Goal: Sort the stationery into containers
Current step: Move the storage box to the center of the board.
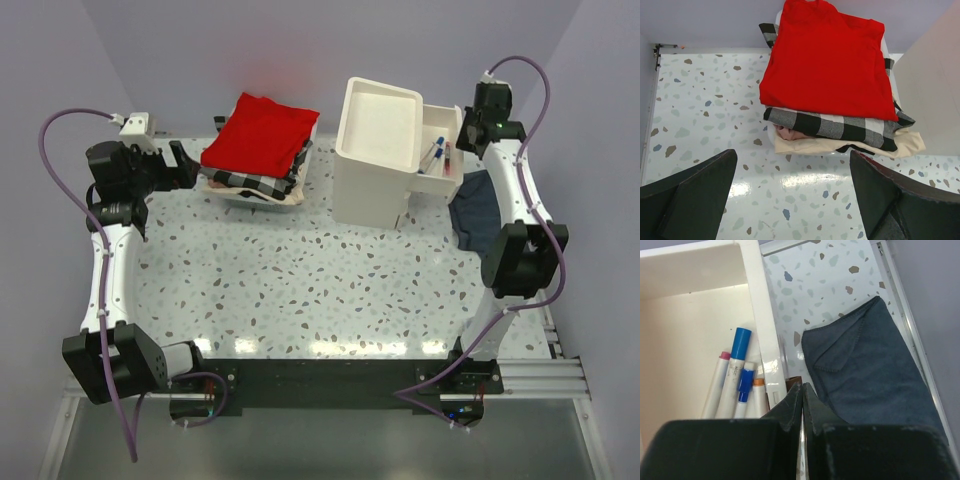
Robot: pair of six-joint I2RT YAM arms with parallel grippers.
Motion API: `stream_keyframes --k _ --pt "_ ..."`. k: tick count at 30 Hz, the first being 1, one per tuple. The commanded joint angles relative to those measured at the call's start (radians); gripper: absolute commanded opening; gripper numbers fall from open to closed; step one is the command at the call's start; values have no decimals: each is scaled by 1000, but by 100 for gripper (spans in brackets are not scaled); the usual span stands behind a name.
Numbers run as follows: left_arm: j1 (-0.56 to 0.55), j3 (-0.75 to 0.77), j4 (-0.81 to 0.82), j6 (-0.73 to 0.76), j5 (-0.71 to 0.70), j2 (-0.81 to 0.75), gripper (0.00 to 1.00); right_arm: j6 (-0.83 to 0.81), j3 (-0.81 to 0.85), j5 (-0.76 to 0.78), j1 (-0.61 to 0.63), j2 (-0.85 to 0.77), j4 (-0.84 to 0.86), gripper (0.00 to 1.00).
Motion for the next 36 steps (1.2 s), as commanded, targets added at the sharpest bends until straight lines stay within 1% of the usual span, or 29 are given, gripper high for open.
stream_keyframes --k 1,3,8,16,17,19,20,21,22,24,25,26,27,29,30,31,34,35,36 --pt "10 19 60 -23 19 3 100 64 -2 -145 19 -7 -3 0" --pt "11 20 61 -27 23 6 100 73 -1 -163 63 -9 -6 0" --pt "11 23 61 -27 25 6 100 86 7 -179 125 2 -8 0" --pt "11 12 54 -24 26 -8 100 99 53 -179 177 34 -5 0" --pt "11 11 55 -24 31 -8 100 101 60 -180 178 37 -5 0" --pt "7 9 57 -29 95 0 100 99 76 -180 183 45 -6 0" --pt "-4 9 64 -39 158 9 100 101 77 -179 183 43 -8 0" --pt "-24 15 66 -39 184 18 100 101 77 -179 181 45 -9 0" --pt "-85 26 64 -11 198 41 100 101 74 -176 183 43 -11 0" --pt "-148 58 78 19 195 69 99 101 67 -176 181 40 -11 0" --pt "-179 77 80 8 197 116 96 103 61 -176 183 39 -9 0" --pt "-184 116 92 -9 221 147 93 103 57 -176 181 39 -9 0" --pt "-185 137 103 -27 230 176 86 101 54 -179 181 40 -8 0" --pt "-191 184 142 -81 236 259 79 101 54 -176 181 39 -8 0" --pt "-193 202 153 -91 235 285 73 101 56 -176 183 40 -8 0" --pt "-204 221 164 -105 235 332 70 101 56 -177 181 40 -8 0" --pt "-242 290 189 -90 217 420 63 106 57 -183 181 42 -6 0" --pt "-240 336 189 -81 216 446 61 109 57 -185 183 43 -5 0" --pt "-275 360 189 -73 218 472 55 110 62 -186 183 46 -5 0"
